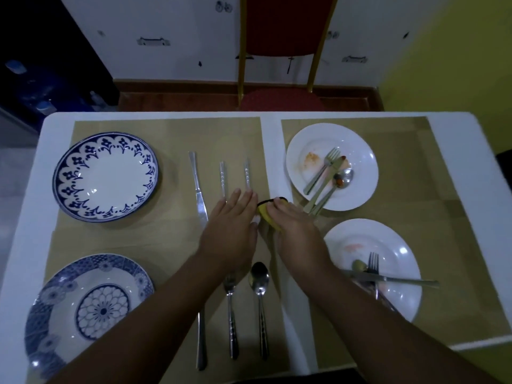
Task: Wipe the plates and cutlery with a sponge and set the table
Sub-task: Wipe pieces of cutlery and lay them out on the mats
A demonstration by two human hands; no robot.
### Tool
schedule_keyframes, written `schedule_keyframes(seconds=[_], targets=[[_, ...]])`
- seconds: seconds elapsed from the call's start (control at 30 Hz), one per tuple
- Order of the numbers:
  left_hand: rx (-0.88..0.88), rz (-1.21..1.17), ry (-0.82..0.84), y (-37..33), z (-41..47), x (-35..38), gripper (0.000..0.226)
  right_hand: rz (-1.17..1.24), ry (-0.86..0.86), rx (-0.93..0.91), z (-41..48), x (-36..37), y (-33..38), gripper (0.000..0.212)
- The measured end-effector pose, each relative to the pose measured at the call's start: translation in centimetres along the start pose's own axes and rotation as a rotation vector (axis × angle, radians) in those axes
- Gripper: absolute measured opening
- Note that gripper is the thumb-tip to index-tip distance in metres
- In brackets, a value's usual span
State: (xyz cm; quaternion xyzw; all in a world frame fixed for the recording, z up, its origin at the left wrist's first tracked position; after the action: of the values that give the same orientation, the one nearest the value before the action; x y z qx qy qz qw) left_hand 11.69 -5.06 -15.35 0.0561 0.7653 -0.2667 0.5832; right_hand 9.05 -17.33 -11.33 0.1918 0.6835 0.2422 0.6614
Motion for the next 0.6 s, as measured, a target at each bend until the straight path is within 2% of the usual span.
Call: schedule_keyframes(seconds=[0.1, 0.23, 0.33, 0.5, 0.6], targets=[[0.001, -0.014, -0.056, -1.7, -1.3, -0.3, 0.062, 0.006, 0.012, -0.011, -1.5, -1.1, -0.7, 0.056], [0.010, -0.017, -0.083, -5.1, -2.7, -0.2, 0.062, -0.033, 0.036, -0.019, -3.5, -2.7, -2.3, 0.072], [-0.001, -0.013, -0.087, -8.6, -3.6, 0.4, 0.061, 0.008, 0.074, -0.072, -5.3, -4.9, -3.6, 0.065], [-0.082, 0.006, -0.101, -15.1, -4.8, 2.6, 0.062, 0.026, 0.066, -0.260, -8.8, -7.7, -7.5, 0.049], [-0.210, -0.105, -0.102, -18.6, -5.8, 4.9, 0.061, 0.070, 0.119, -0.300, -10.4, -9.2, -11.0, 0.053]])
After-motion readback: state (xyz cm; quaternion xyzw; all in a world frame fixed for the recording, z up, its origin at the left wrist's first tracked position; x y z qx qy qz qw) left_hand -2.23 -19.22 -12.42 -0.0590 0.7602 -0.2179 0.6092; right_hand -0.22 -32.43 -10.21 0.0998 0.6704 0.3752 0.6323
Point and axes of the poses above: each hand's wrist, its own z-axis towards the middle knuckle, its own x-axis out of the palm, y = z × x, the point moved 7 cm from there along z, towards the middle knuckle, and after that the axes turned 4 degrees about z, right-handed, at the moved point
